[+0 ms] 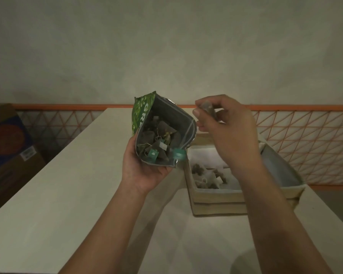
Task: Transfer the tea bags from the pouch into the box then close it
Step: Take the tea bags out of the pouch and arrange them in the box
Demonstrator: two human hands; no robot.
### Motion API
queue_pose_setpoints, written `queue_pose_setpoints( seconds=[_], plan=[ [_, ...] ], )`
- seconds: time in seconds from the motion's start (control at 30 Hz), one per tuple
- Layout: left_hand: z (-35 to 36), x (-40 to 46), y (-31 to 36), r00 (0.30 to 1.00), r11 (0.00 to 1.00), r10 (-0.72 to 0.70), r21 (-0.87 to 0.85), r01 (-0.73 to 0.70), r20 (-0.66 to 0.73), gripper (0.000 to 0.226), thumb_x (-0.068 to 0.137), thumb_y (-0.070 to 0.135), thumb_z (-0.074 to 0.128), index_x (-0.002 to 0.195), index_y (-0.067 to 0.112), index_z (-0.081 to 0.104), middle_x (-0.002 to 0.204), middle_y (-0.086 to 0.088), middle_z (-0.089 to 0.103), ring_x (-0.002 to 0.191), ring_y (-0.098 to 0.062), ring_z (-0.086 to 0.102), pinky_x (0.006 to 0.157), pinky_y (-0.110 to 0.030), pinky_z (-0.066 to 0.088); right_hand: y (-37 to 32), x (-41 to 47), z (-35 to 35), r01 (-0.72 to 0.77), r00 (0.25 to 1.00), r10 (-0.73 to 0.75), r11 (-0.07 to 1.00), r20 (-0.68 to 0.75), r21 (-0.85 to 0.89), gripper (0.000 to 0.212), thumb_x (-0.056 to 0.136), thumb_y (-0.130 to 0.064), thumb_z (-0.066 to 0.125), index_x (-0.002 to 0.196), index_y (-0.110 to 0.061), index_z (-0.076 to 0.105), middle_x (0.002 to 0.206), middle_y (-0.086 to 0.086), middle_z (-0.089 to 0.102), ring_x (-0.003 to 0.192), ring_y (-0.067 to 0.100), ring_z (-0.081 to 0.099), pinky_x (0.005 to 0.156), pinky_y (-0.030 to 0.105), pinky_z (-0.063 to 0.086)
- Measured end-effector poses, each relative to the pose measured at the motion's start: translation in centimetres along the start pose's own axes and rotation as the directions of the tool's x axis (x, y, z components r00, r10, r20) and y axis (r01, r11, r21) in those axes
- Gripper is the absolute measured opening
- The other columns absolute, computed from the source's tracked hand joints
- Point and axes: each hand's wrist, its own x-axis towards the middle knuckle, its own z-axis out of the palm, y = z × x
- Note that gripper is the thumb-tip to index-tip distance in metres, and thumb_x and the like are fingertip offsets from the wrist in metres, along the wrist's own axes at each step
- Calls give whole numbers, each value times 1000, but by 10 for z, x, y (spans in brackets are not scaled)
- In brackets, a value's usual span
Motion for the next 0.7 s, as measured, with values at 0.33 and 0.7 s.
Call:
queue_pose_setpoints(
  seconds=[0.33, 0.7],
  plan=[
    [0, 2, -7, 1000, 999, 18, -32, -18, -21, 44, 81, 50, 60, 103, 17, 79, 122, -10, 69, 96, -29, 71, 75, -33, 57, 19, -2, -32, -123, 992, 123, 992, -30, 7, 17, 85, -17, 75, 93, -21, 61, 91, -1, 70, 81, 23, 69, 71, 32, 59],
    [-1, 2, -8, 998, 999, 11, -29, -13, -61, 51, 85, 52, 59, 117, 15, 74, 131, -12, 64, 106, -31, 66, 88, -36, 51, 30, -36, 6, 177, 981, -194, 916, -12, -361, 7, 85, -27, 73, 90, -21, 74, 89, -6, 62, 87, 12, 51, 75, 21, 41]
  ],
)
